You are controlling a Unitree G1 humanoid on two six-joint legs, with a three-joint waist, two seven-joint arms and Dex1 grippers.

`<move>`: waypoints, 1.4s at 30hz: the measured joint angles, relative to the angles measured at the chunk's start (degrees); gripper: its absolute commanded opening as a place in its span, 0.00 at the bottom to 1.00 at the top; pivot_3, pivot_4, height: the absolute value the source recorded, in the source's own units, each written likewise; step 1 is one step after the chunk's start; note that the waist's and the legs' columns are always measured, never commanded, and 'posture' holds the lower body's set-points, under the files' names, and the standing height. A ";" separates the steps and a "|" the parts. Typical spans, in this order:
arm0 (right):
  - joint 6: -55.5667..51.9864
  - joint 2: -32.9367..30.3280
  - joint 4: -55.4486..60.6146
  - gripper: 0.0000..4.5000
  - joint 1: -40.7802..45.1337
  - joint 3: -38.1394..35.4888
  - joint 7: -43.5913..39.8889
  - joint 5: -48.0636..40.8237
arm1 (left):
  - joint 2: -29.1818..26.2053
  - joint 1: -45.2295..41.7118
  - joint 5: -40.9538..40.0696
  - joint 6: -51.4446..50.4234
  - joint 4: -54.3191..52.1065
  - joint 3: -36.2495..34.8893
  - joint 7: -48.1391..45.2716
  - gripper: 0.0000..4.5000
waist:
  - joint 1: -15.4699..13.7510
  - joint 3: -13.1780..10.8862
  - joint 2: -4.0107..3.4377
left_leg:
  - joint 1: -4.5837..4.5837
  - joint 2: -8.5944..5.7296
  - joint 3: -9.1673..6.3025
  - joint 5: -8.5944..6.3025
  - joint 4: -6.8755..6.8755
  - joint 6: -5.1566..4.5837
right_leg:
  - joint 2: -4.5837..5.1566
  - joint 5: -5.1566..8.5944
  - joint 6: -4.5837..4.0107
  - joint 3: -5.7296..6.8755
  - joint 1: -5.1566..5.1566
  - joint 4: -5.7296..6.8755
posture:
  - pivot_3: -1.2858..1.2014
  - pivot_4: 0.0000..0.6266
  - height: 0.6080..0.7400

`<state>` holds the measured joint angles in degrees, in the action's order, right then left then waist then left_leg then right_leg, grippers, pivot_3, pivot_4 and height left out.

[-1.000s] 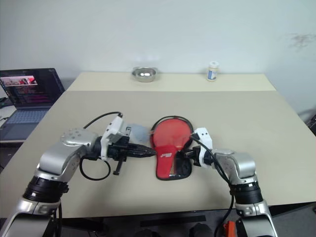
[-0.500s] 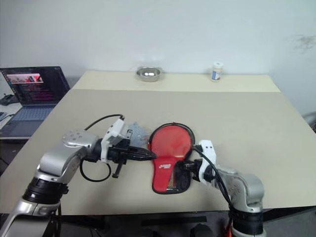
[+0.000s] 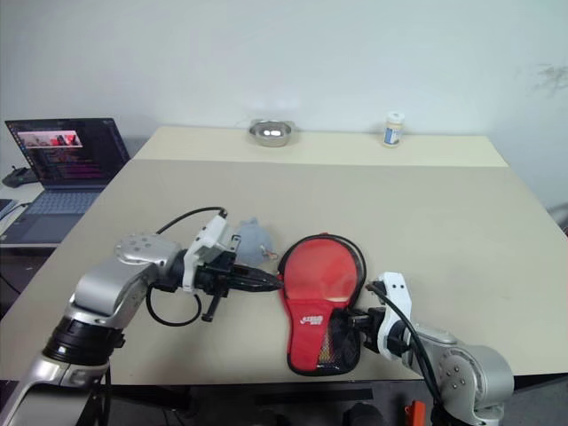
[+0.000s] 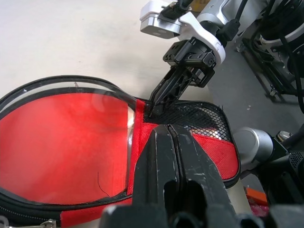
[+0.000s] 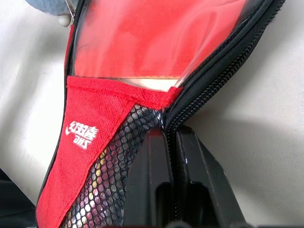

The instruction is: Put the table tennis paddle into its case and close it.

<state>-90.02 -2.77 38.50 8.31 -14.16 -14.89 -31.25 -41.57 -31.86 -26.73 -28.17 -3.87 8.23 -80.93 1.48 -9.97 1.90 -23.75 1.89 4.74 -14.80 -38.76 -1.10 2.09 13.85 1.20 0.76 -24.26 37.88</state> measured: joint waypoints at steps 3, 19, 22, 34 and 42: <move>-0.34 0.30 0.59 0.00 -0.57 -0.32 0.01 -0.05 | 0.00 0.00 0.00 0.01 0.01 0.20 -0.06 0.00 | 0.00 0.00 0.00 | 0.00 0.00 -0.01 0.00 0.00 0.00 | 0.00 0.01 0.02 0.01 0.00 0.00 | 0.52 0.24 1.00; -0.15 -0.28 1.75 0.32 -2.17 0.11 0.32 0.37 | 0.25 -0.01 0.16 0.41 0.30 0.32 0.18 0.00 | 0.03 0.01 0.01 | 0.00 -0.01 -0.02 0.00 0.00 0.00 | 0.02 0.12 0.20 0.00 0.01 0.00 | 0.52 0.24 1.00; 2.00 -3.96 2.31 0.55 -2.60 2.86 -1.00 0.11 | 0.50 -0.11 0.40 1.17 1.10 0.32 0.52 0.00 | -0.02 0.05 0.08 | 0.04 -0.05 -0.04 0.01 -0.03 -0.01 | 0.07 0.12 0.21 0.02 0.07 -0.01 | 0.52 0.24 1.00; 4.82 -26.28 7.19 1.00 0.31 2.63 -11.58 -6.05 | 2.14 -0.05 0.59 2.23 1.65 0.15 4.05 0.00 | -0.17 0.00 0.04 | -0.01 -0.10 -0.07 0.00 -0.05 -0.03 | 0.13 0.12 0.25 0.03 0.07 -0.08 | 0.52 0.24 1.00; 23.56 -27.30 -2.88 1.00 15.34 11.70 -18.51 -4.58 | 2.76 -0.29 0.31 -0.03 2.90 -2.76 9.79 0.04 | 0.29 -0.01 0.08 | 0.02 0.20 -0.12 0.00 0.01 -0.03 | -0.06 0.14 0.23 0.03 0.03 -0.09 | 0.52 0.24 1.00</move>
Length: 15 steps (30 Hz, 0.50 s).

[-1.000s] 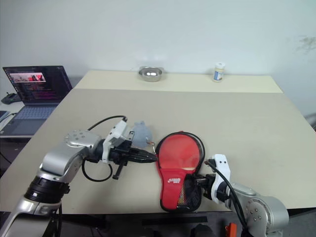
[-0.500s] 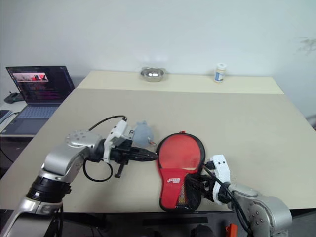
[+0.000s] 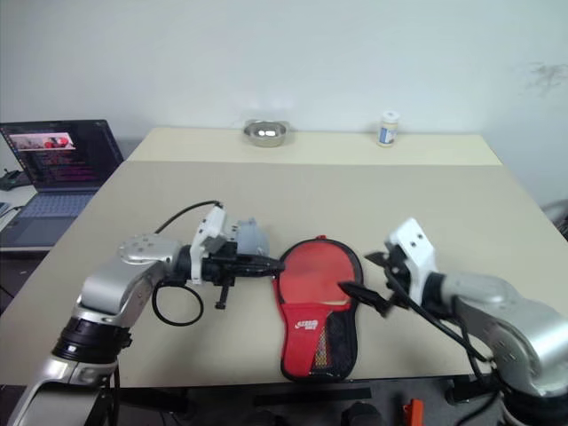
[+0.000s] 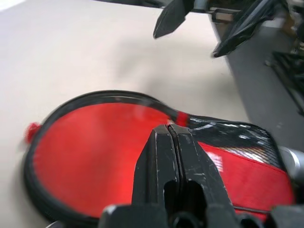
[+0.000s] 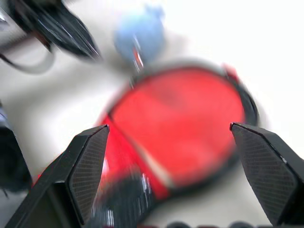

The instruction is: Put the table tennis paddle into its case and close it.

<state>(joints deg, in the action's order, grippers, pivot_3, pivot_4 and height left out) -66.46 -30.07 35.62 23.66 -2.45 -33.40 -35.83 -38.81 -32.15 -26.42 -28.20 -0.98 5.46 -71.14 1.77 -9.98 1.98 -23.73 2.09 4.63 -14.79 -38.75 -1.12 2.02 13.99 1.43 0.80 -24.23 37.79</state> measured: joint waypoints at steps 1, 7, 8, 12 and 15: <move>2.23 0.85 -2.13 1.00 0.35 2.91 -0.06 1.43 | 0.07 -0.11 -0.14 -0.31 0.14 -0.42 0.70 0.08 | -0.06 0.00 0.00 | -0.03 -0.01 0.02 0.00 0.00 0.00 | 0.00 0.00 0.00 0.01 -0.03 0.00 | 0.52 0.24 1.00; 17.30 7.02 -19.10 1.00 2.35 17.68 -0.76 12.16 | -0.26 -0.23 -1.62 -4.21 0.83 -5.19 5.00 0.53 | -0.09 -0.01 0.01 | -0.11 -0.28 0.11 0.00 -0.07 0.00 | 0.14 -0.10 -0.09 -0.05 -0.06 0.01 | 0.52 0.24 1.00; 19.33 7.70 -21.48 1.00 2.63 18.76 -1.08 13.46 | -0.40 -0.27 -1.71 -4.62 0.90 -6.16 5.87 0.60 | -0.09 -0.01 0.01 | -0.11 -0.30 0.11 0.00 -0.08 0.00 | 0.15 -0.15 -0.15 -0.05 -0.06 0.01 | 0.52 0.24 1.00; 24.18 8.59 -26.29 1.00 2.81 20.64 -1.68 17.00 | -1.94 -0.38 -1.59 -5.51 1.13 -8.28 8.15 0.92 | -0.30 -0.02 0.02 | -0.12 -0.29 0.09 0.00 -0.08 0.00 | 0.17 -0.17 -0.18 -0.01 -0.06 0.03 | 0.52 0.24 1.00; 26.16 9.13 -27.34 1.00 2.81 21.60 -1.97 18.92 | -2.03 -0.42 0.09 -4.89 2.27 -8.16 10.28 1.00 | -0.25 -0.01 0.02 | -0.08 -0.26 0.09 0.01 -0.08 0.01 | 0.17 -0.17 -0.19 -0.02 -0.06 0.10 | 0.52 0.24 1.00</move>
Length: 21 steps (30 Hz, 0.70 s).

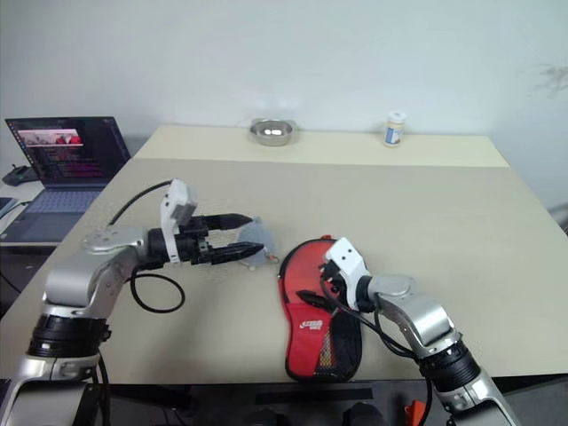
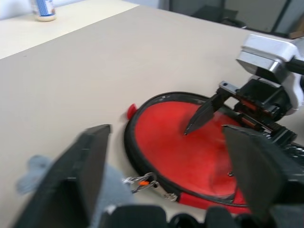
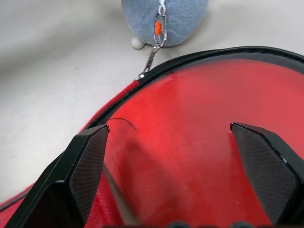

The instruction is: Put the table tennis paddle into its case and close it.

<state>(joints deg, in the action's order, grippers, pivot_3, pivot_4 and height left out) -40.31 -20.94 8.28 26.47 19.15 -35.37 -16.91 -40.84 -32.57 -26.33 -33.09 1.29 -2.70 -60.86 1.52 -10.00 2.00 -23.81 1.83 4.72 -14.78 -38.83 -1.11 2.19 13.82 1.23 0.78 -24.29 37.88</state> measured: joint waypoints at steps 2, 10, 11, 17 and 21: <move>0.71 0.81 -0.41 1.00 -0.01 0.27 -0.39 0.54 | -0.27 -0.46 2.40 0.05 2.80 0.79 1.66 1.00 | 0.03 0.00 0.00 | 0.03 0.02 0.00 0.01 0.00 0.01 | -0.02 0.00 -0.01 0.00 0.00 0.07 | 0.52 0.24 1.00; 1.34 2.21 -0.71 1.00 -0.30 1.32 -0.46 2.98 | 2.94 -6.99 8.24 0.07 18.12 3.59 5.66 1.00 | -0.11 0.01 0.01 | 0.01 -0.03 0.00 0.01 -0.02 0.01 | -0.03 0.00 -0.01 0.04 -0.01 0.07 | 0.52 0.24 1.00; 1.33 2.24 -0.65 1.00 -0.49 1.37 -0.46 3.21 | 3.67 -8.32 9.47 0.70 20.62 4.39 6.48 1.00 | -0.10 0.01 0.01 | 0.02 -0.04 0.00 0.01 -0.02 0.01 | -0.02 0.00 -0.01 0.03 0.00 0.08 | 0.52 0.24 1.00; 1.33 1.99 0.01 1.00 -0.68 1.43 -0.11 5.13 | 8.59 -12.93 13.40 5.18 31.27 7.41 6.35 1.00 | -0.05 0.01 0.02 | 0.01 -0.04 0.02 0.01 -0.03 0.01 | -0.01 -0.01 -0.02 0.03 0.00 0.10 | 0.52 0.24 1.00; 1.33 1.68 0.36 1.00 -0.69 1.43 0.54 6.83 | 10.35 -14.41 14.56 7.49 34.94 8.18 5.11 1.00 | 0.02 0.01 0.02 | 0.02 -0.03 0.02 0.01 -0.04 0.01 | -0.01 -0.01 -0.02 0.02 0.00 0.12 | 0.52 0.24 1.00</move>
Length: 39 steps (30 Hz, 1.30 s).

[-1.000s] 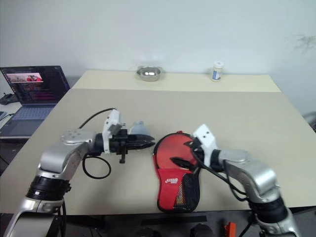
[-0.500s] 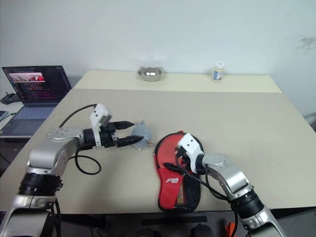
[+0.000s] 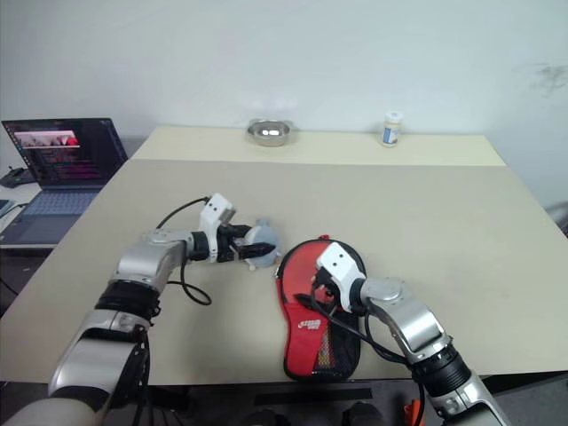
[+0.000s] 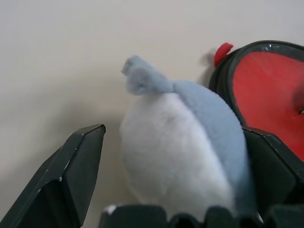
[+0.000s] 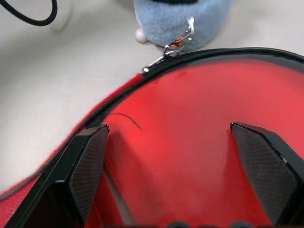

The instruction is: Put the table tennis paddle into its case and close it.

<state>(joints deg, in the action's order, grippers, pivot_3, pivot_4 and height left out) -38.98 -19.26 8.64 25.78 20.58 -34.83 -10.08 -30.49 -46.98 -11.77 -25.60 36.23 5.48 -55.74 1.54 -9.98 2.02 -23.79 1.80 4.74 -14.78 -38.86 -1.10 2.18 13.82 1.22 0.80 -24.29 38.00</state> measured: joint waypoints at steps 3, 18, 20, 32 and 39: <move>0.00 -0.08 0.19 1.00 0.00 -0.01 0.26 0.60 | 0.93 0.03 0.49 0.29 0.41 0.53 -0.71 0.87 | 0.04 0.00 0.00 | 0.00 0.01 0.00 0.00 0.00 0.00 | 0.00 0.00 0.00 0.00 0.00 0.00 | 0.52 0.24 1.00; -0.50 1.82 0.26 1.00 -0.60 0.98 1.06 2.20 | 0.42 -0.10 0.84 -2.73 -1.58 0.23 -1.30 0.12 | 0.13 0.02 0.03 | 0.02 0.02 -0.01 0.00 -0.02 0.00 | -0.01 0.00 0.00 0.00 0.01 0.04 | 0.52 0.24 1.00; -0.62 1.80 0.11 1.00 -0.56 1.32 0.97 2.27 | -0.04 -1.59 2.77 -2.14 -0.92 1.81 -1.75 0.12 | 0.10 0.05 0.07 | 0.04 0.01 -0.02 0.00 -0.02 0.00 | -0.02 0.00 0.00 0.02 0.03 0.04 | 0.52 0.24 1.00; -1.78 1.60 -0.91 1.00 0.01 1.34 0.76 2.32 | 5.09 -19.39 26.86 35.22 31.31 17.18 8.69 0.12 | -0.22 0.23 0.27 | 0.33 -0.02 0.01 0.04 -0.03 -0.08 | 0.00 -0.01 0.03 0.02 0.28 0.08 | 0.52 0.24 1.00; -2.76 1.06 -0.89 1.00 0.07 1.61 -0.13 2.34 | 13.69 -26.10 39.83 40.70 41.44 24.18 26.72 0.12 | -1.69 0.30 0.38 | 0.35 -0.05 0.00 0.10 -0.10 -0.17 | 0.04 0.02 0.40 0.04 0.35 0.05 | 0.52 0.24 1.00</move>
<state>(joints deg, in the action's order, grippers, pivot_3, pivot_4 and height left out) -41.74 -18.20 7.75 25.85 22.19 -34.96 -7.74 -16.80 -73.08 28.06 15.10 77.67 29.66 -29.03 -0.15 -9.68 2.40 -23.44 1.75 4.75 -14.68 -38.96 -1.27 2.22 13.84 1.62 0.84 -23.94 38.05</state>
